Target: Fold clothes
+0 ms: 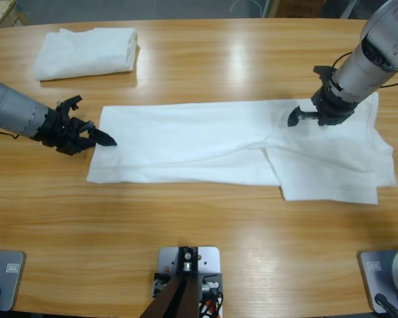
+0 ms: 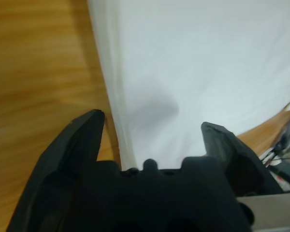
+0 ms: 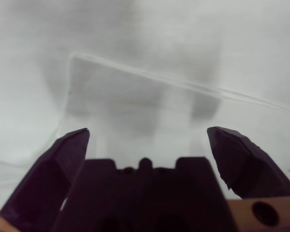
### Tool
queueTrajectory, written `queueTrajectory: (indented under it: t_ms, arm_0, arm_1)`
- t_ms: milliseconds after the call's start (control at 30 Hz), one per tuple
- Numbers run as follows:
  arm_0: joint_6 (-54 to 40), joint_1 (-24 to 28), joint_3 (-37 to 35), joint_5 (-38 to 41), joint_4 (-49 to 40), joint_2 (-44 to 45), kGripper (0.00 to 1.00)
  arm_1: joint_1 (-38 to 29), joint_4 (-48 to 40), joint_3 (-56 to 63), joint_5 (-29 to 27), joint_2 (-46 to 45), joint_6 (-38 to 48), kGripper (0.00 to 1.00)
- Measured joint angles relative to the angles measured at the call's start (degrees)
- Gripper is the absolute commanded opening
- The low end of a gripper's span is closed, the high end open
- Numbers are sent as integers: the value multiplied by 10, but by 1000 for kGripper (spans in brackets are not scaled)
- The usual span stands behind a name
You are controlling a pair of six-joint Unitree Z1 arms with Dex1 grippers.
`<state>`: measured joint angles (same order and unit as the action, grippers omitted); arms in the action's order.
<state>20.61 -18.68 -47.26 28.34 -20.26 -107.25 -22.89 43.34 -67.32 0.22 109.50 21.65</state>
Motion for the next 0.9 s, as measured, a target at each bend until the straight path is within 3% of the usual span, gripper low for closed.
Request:
queueTrajectory:
  t_ms: [233, 467, 567, 633, 900]
  arm_0:
    - [20, -35, -2, 0, -3, 0, 813]
    - [25, -47, -14, 43, 4, -14, 717]
    - [33, -56, -22, 67, 16, -26, 412]
    - [34, -61, -25, 77, 21, -33, 29]
    - [8, -67, -13, 78, 69, -36, 0]
  arm_1:
    - [0, 0, 0, 0, 0, -1, 1000]
    - [0, 0, 0, 0, 0, -6, 1000]
    - [0, 0, 0, 0, 0, -8, 1000]
    - [0, 0, 0, 0, 0, -9, 1000]
    - [0, 0, 0, 0, 0, -12, 1000]
